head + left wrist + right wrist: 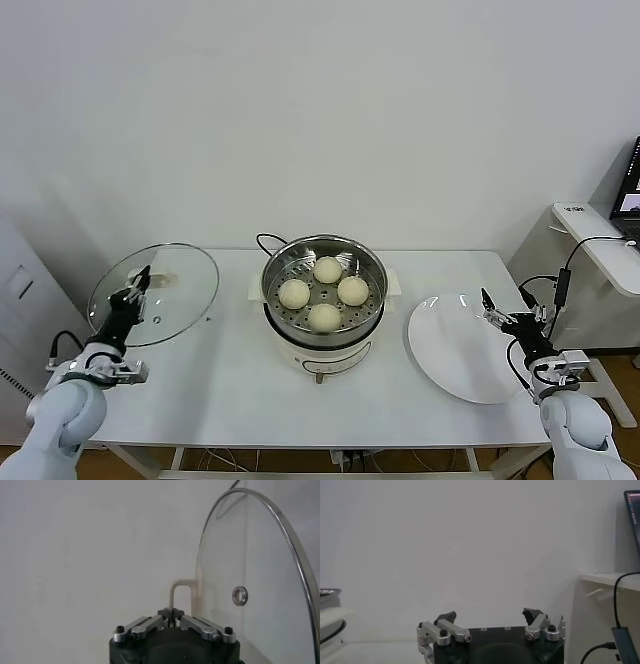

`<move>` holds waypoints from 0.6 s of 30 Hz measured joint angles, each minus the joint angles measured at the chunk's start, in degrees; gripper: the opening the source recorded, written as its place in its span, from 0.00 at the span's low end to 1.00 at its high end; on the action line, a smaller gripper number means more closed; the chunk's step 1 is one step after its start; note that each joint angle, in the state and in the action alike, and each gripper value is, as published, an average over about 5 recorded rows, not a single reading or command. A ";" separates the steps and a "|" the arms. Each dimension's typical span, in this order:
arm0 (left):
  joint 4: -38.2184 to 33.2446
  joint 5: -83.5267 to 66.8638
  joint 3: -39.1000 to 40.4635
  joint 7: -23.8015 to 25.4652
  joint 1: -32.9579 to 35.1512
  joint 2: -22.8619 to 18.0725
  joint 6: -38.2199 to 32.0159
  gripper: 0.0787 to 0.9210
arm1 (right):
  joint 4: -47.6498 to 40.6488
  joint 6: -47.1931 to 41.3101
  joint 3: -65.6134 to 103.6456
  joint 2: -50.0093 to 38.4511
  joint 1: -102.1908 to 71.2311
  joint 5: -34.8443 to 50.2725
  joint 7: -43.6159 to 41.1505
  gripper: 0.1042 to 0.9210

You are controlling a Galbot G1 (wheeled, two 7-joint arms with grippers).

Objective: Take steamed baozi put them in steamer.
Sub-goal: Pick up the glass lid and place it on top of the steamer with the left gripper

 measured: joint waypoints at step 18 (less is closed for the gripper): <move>-11.52 5.28 20.96 11.84 -10.82 -1.28 18.05 0.02 | 1.27 -1.18 0.50 -0.84 -0.95 -0.25 -0.19 0.88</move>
